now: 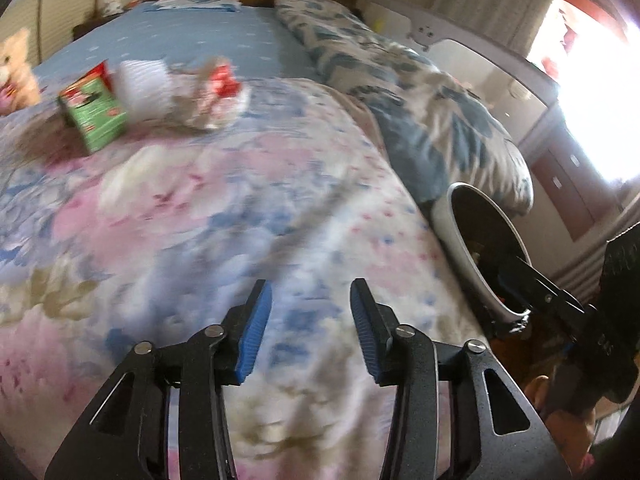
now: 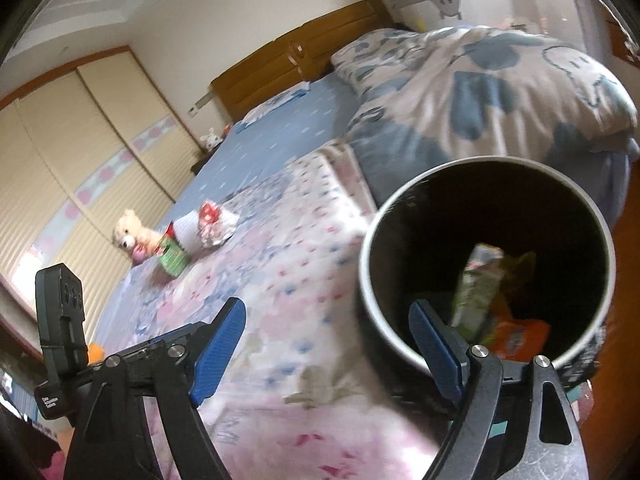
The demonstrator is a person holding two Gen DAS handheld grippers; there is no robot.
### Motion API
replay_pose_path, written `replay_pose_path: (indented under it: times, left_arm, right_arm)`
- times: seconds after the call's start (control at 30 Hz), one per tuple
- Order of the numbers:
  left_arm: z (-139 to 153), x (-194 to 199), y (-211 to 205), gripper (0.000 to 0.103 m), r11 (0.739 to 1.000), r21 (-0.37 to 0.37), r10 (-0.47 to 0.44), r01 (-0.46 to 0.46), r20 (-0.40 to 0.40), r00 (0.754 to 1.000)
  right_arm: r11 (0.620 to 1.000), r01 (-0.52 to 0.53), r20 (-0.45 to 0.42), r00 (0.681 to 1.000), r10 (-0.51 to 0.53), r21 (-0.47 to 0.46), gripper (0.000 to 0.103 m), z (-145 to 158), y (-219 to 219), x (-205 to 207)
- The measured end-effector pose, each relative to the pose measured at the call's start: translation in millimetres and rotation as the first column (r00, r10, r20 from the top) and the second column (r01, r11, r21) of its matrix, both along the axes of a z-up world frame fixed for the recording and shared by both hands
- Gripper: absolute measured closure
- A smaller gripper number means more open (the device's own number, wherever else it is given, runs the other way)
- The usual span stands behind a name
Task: Collect trash
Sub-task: 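Move both open grippers back over the juice box and plastic bag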
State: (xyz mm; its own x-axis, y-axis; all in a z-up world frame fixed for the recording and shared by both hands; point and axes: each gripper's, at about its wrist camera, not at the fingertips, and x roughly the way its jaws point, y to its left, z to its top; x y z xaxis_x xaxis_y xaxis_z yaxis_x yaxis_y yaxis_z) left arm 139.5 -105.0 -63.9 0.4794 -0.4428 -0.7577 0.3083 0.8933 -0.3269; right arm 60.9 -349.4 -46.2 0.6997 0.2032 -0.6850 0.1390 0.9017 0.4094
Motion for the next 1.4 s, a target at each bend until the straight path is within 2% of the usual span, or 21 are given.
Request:
replay_pose_path:
  times: [0.23, 0.37, 0.63, 1.13, 1.4]
  left_arm:
    - [-8, 4, 32, 0.059, 0.997, 0.005, 0.071, -0.071, -0.013, 0.997]
    - [-11, 6, 48, 0.054, 0.994, 0.005, 0.110, -0.110, -0.020, 0.994]
    - [-15, 20, 76, 0.051, 0.983, 0.015, 0.184, -0.184, -0.031, 0.982]
    - [-23, 71, 127, 0.050, 0.954, -0.008, 0.300, -0.301, -0.067, 0.952]
    - [-21, 105, 143, 0.050, 0.946, -0.016, 0.322, -0.324, -0.060, 0.945]
  right_arm:
    - [0.999, -0.054, -0.014, 0.998, 0.054, 0.004, 0.018, -6, 28, 15]
    - [0.997, -0.081, -0.020, 0.997, 0.081, 0.014, 0.017, -9, 41, 25]
    - [0.991, -0.129, -0.036, 0.991, 0.131, 0.040, 0.017, -17, 64, 49]
    - [0.974, -0.216, -0.053, 0.974, 0.219, 0.064, 0.017, -31, 101, 111]
    - [0.967, -0.242, -0.062, 0.967, 0.247, 0.083, 0.017, -40, 120, 151]
